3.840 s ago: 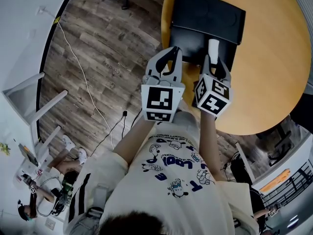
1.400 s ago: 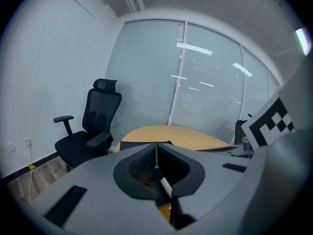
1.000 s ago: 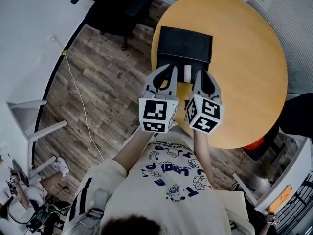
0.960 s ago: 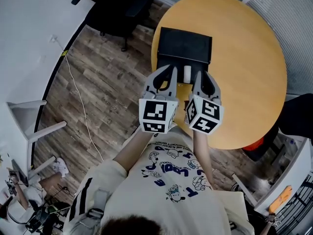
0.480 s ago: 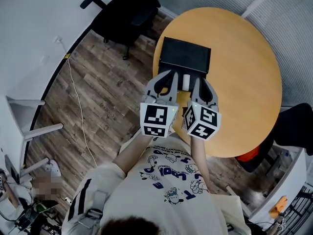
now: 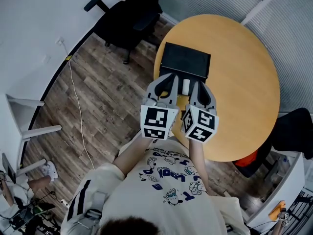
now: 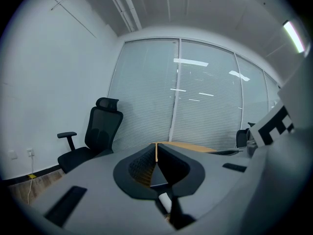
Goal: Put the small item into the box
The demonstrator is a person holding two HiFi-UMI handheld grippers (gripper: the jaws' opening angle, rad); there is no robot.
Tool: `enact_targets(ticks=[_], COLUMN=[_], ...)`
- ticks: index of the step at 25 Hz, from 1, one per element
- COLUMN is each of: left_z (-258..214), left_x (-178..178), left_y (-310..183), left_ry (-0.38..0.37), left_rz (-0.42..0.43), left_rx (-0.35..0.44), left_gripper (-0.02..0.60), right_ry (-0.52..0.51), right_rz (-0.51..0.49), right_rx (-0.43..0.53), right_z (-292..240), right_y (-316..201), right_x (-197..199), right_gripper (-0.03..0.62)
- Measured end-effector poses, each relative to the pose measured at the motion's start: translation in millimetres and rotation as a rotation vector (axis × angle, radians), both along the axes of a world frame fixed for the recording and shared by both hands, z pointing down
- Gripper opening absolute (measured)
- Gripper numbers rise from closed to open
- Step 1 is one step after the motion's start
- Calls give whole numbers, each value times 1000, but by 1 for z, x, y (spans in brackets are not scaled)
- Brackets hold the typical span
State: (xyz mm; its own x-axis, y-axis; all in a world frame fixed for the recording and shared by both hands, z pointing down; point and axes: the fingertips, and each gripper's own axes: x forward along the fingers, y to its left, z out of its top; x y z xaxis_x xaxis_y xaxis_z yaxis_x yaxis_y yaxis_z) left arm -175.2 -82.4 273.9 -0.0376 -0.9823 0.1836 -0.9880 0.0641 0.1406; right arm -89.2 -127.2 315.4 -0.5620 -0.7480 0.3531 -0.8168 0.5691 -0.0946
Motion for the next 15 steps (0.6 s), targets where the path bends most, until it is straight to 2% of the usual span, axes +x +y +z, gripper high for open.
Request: enact_targets(ticks=[15], left_z=[-2], left_x=[-5], left_y=[1], left_ry=[-6], left_rz=[5], left_rx=[2], left_gripper=[23], right_ry=[-3], right_rz=[-11], right_rx=[-2], right_z=[-3], right_y=[3], right_x=[-7], right_gripper=[40])
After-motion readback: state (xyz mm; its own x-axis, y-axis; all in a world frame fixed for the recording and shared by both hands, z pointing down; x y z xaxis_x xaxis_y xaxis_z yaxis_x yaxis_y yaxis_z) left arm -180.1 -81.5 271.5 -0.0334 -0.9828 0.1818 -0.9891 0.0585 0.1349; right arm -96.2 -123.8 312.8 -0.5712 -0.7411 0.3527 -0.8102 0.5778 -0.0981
